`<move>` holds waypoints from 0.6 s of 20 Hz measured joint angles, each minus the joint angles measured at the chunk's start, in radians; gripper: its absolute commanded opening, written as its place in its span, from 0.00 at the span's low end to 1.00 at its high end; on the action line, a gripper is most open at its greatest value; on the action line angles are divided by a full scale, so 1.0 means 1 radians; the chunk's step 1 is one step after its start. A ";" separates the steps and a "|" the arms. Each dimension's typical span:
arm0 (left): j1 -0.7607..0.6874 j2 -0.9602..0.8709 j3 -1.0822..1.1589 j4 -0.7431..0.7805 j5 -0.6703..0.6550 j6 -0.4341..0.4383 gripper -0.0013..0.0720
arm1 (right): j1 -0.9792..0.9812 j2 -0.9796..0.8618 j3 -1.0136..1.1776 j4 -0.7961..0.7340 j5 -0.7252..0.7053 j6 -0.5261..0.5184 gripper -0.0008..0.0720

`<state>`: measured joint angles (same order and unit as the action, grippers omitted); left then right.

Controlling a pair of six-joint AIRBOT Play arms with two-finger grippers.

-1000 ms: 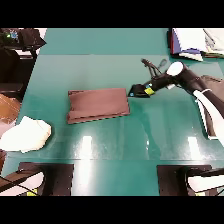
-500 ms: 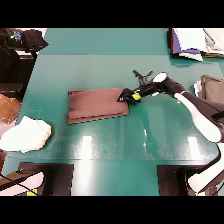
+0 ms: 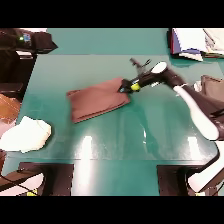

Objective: Fold the shirts.

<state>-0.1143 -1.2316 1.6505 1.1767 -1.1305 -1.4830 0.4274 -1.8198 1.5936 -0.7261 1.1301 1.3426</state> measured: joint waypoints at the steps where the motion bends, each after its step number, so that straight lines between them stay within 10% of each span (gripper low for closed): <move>1: -0.029 0.000 0.000 0.000 0.007 0.003 0.04 | -0.047 0.035 0.004 -0.038 0.017 0.011 0.03; 12: -0.227 0.000 0.000 -0.006 0.152 0.016 0.05 | -0.728 0.360 0.014 -0.225 0.068 0.062 0.03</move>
<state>-0.3416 -1.2316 1.6505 1.1702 -0.9783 -1.4670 -0.3008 -1.4593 1.6077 -0.9508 1.1984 1.4044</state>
